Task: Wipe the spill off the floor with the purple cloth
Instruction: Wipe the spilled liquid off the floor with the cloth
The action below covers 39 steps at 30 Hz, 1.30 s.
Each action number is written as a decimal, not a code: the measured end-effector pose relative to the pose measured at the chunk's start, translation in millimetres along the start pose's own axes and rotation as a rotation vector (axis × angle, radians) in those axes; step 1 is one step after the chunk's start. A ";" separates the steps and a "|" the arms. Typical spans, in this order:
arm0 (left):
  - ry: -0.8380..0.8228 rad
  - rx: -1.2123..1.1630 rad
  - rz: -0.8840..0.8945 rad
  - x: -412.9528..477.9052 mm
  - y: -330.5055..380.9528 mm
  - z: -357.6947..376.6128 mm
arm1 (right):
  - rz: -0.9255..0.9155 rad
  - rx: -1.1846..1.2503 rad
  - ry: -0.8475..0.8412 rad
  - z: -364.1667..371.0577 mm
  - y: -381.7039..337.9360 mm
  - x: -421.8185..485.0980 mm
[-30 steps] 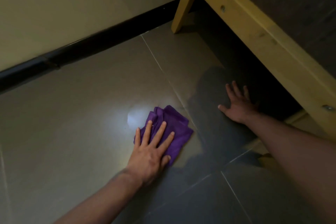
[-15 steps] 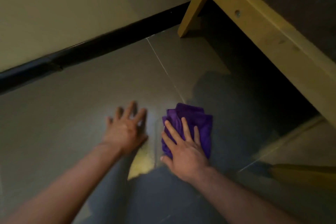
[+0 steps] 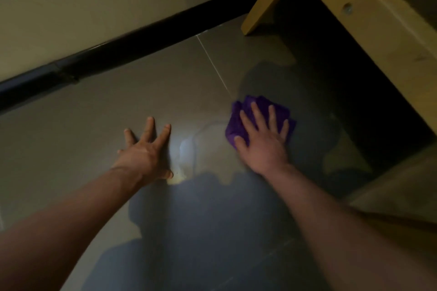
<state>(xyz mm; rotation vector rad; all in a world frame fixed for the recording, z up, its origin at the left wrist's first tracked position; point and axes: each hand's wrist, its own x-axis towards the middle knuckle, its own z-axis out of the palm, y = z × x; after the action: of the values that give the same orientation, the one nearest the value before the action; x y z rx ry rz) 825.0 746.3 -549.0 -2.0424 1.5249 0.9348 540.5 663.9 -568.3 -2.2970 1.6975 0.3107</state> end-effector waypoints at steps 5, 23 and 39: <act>0.028 0.030 0.043 3.6 -9.0 2.3 | -0.219 0.160 0.035 22.9 -104.0 -57.6; 0.065 0.108 0.049 12.4 -9.4 6.2 | -0.388 0.007 0.015 54.8 -27.0 -148.6; 0.017 0.005 -0.008 -14.2 5.5 -11.3 | 0.102 -0.013 0.106 42.6 22.0 -120.7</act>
<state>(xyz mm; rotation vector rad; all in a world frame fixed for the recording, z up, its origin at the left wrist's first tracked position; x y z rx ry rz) 820.4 746.4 -530.7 -2.0568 1.5258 0.9119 483.7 780.7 -570.8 -2.2775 1.8732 0.2237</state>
